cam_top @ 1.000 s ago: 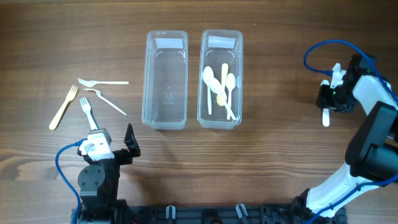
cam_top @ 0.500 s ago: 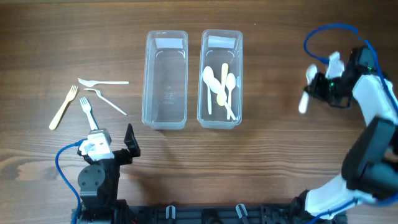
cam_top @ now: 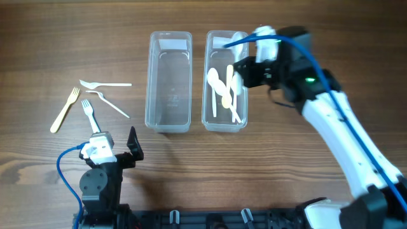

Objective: Pack container

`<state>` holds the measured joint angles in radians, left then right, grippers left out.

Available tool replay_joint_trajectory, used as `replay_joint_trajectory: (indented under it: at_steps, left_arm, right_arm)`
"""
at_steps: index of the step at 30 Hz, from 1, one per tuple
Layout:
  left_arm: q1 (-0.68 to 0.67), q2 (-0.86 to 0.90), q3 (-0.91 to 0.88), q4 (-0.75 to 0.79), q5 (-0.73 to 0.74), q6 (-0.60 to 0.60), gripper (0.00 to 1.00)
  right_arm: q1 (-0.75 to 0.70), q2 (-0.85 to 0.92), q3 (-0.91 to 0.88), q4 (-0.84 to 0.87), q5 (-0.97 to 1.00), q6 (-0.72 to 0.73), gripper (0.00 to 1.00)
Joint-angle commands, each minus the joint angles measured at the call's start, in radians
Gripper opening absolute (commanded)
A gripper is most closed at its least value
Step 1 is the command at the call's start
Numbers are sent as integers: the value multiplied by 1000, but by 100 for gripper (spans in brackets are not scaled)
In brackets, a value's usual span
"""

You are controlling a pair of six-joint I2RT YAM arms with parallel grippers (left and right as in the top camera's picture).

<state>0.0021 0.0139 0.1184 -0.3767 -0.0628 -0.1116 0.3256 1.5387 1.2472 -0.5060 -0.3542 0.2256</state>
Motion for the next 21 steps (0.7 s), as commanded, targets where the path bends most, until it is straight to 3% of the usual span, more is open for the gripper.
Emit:
replay_joint_trajectory:
  at_steps: [1,5,7,9,15,16,18,21]
  left_arm:
    - [3,-7,-5,3,-3,-9,100]
    - [3,-7,-5,3,-3,-9,100]
    - [3,-7,-5,3,-3,-9,100]
    - [3,-7,-5,3,-3,-9,100]
    - [3,-7,-5,3,-3,-9,100]
    - [3,-7,-5,3,-3,-9,100]
    - [3,-7,-5,3,-3,-9,100]
    - [3,-7,-5,3,-3,-9,100]
  right_arm:
    - [53,97,3,32,108,71,4]
    - [61,148,3,35,107,115,8]
    - [61,158,4,36,107,97,40]
    - [60,142,4,38,108,54,51]
    - [-34,-37,12,18,148,-46,71]
    - [-60,-72,12,5,185,-55,86]
    - [-119,-155,12,-42,289,-108,100]
    - [-180,-235,12,-105,434,-183,100]
